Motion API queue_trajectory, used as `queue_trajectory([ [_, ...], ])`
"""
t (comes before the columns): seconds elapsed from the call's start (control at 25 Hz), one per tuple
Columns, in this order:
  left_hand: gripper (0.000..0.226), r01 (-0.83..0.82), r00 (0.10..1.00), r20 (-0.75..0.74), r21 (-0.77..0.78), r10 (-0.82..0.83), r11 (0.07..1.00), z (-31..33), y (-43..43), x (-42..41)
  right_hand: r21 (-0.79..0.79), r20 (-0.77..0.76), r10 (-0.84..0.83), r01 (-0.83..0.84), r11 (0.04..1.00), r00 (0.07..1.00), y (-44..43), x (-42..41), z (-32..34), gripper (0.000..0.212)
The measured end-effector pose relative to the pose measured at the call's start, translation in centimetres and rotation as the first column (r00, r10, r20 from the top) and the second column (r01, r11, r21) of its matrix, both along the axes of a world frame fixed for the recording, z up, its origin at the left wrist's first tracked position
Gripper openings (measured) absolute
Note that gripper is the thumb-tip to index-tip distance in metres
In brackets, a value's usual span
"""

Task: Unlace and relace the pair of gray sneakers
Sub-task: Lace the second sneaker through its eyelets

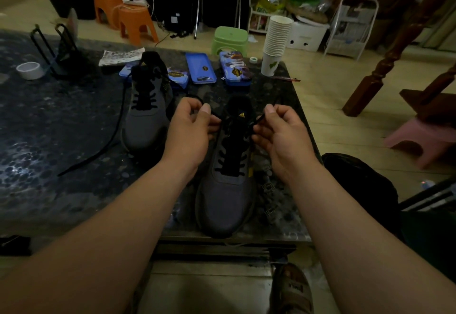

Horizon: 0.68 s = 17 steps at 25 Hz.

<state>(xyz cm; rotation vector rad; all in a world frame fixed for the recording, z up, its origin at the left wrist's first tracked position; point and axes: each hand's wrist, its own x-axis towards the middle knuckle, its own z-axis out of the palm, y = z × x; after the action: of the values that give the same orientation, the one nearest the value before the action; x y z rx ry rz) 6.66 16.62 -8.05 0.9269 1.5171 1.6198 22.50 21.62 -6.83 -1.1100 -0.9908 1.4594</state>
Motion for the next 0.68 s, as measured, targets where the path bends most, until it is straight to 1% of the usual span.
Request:
queue_trajectory([
  [0.12, 0.012, 0.042, 0.999, -0.027, -0.001, -0.042, 0.999, 0.0, 0.1, -0.1, -0.079, -0.006, 0.036, -0.037, 0.996, 0.999, -0.3, 0.3, -0.3, 0.014],
  [0.24, 0.019, 0.123, 0.992, -0.031, -0.059, -0.125, 0.991, -0.4, 0.2, -0.5, -0.139, -0.033, 0.084, -0.087, 0.986, 0.996, -0.6, 0.6, -0.4, 0.015],
  [0.28, 0.021, 0.125, 0.991, -0.046, -0.076, -0.129, 0.989, -0.6, 0.2, -0.6, -0.144, -0.030, 0.103, -0.106, 0.984, 0.994, -0.7, 0.8, -0.5, 0.013],
  [0.32, 0.021, 0.111, 0.989, -0.087, -0.090, -0.119, 0.990, -0.8, 0.1, -0.7, -0.140, -0.020, 0.125, -0.127, 0.982, 0.992, -0.9, 0.8, -0.7, 0.011],
  [0.36, 0.019, 0.096, 0.981, -0.159, -0.100, -0.111, 0.990, -0.9, -0.1, -0.7, -0.124, -0.003, 0.149, -0.149, 0.981, 0.989, -1.1, 0.9, -0.8, 0.010],
  [0.4, 0.016, 0.090, 0.958, -0.262, -0.107, -0.115, 0.990, -0.9, -0.5, -0.7, -0.098, 0.028, 0.169, -0.166, 0.981, 0.985, -1.2, 0.9, -0.9, 0.013],
  [0.48, 0.007, 0.104, 0.869, -0.477, -0.092, -0.135, 0.990, -0.8, -1.1, -0.8, -0.023, 0.150, 0.181, -0.179, 0.983, 0.972, -1.4, 1.0, -1.0, 0.016],
  [0.52, 0.007, 0.130, 0.830, -0.539, -0.069, -0.147, 0.989, -0.8, -1.3, -0.9, 0.022, 0.229, 0.175, -0.185, 0.982, 0.958, -1.3, 1.0, -1.1, 0.016],
  [0.6, 0.012, 0.214, 0.769, -0.609, -0.038, -0.192, 0.976, -0.8, -1.7, -1.4, 0.109, 0.358, 0.157, -0.208, 0.972, 0.920, -1.2, 1.2, -1.3, 0.016],
  [0.68, 0.012, 0.271, 0.720, -0.653, -0.048, -0.236, 0.961, -0.6, -1.8, -1.7, 0.183, 0.450, 0.109, -0.211, 0.960, 0.886, -1.0, 1.3, -1.7, 0.013],
])
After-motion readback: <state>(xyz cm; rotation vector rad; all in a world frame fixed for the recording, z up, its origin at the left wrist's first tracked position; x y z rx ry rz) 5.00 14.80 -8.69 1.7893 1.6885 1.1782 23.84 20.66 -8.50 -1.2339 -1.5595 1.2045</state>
